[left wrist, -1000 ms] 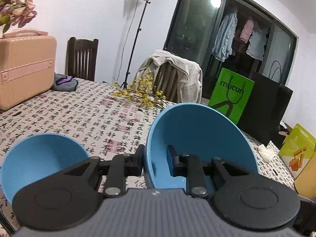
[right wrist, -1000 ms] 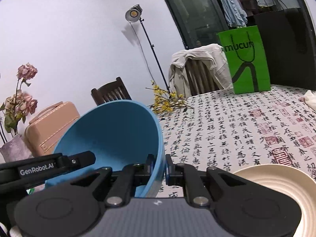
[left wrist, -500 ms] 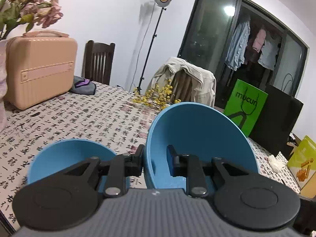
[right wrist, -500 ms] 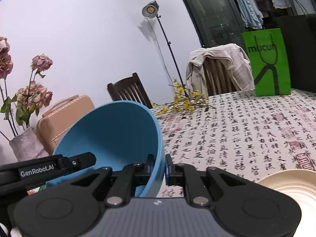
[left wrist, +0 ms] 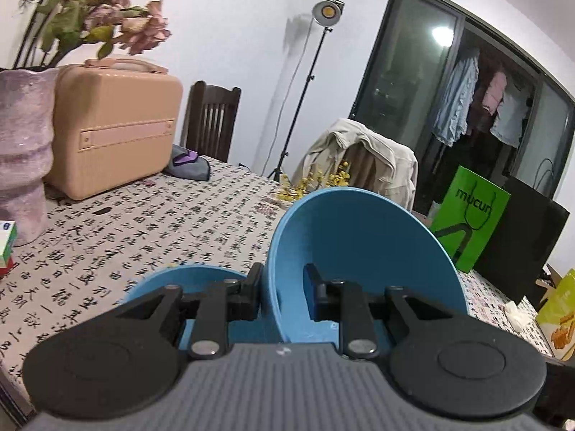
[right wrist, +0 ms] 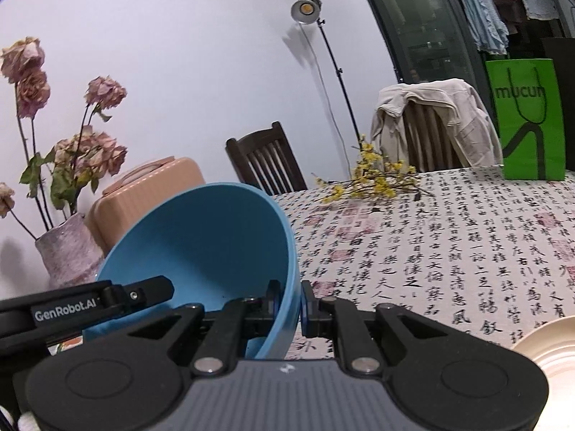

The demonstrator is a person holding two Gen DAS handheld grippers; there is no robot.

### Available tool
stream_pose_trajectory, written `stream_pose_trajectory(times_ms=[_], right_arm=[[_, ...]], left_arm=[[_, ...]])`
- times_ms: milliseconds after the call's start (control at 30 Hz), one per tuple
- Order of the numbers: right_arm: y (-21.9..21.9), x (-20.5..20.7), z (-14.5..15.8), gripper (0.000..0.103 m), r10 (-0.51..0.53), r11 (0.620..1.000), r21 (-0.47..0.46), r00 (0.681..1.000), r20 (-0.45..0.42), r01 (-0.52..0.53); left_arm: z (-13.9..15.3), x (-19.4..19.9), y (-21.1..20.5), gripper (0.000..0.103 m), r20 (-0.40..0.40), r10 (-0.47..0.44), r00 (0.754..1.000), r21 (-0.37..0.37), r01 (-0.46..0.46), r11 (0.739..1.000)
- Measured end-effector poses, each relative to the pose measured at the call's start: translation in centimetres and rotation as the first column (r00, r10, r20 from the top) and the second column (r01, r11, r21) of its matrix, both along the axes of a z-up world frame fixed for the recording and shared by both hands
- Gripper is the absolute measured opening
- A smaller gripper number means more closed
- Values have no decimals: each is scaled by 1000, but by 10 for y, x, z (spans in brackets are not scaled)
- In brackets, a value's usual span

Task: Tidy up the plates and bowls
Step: 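Move the held blue bowl with both grippers over the stacked blue bowls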

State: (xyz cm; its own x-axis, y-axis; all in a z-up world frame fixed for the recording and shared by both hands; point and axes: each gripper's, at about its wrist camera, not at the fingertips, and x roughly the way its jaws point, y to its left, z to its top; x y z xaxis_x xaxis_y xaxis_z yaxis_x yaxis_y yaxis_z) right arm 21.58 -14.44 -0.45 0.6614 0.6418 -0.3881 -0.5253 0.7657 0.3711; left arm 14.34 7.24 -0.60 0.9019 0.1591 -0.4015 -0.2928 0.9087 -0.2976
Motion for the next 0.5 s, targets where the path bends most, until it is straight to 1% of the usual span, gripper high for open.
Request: stream_pose_trajectory(times_ms=[300,500], right_arm=[[29,-5,4,11,52,998,-17,999,10,-52],[48,-6,3,11,76,996,-40,997,7,-76]], left_arm=[[1,-14,24,24,11,54,998,-19,-54,998],[-3,-20,39,24,6,78,997,-31,-78,996]])
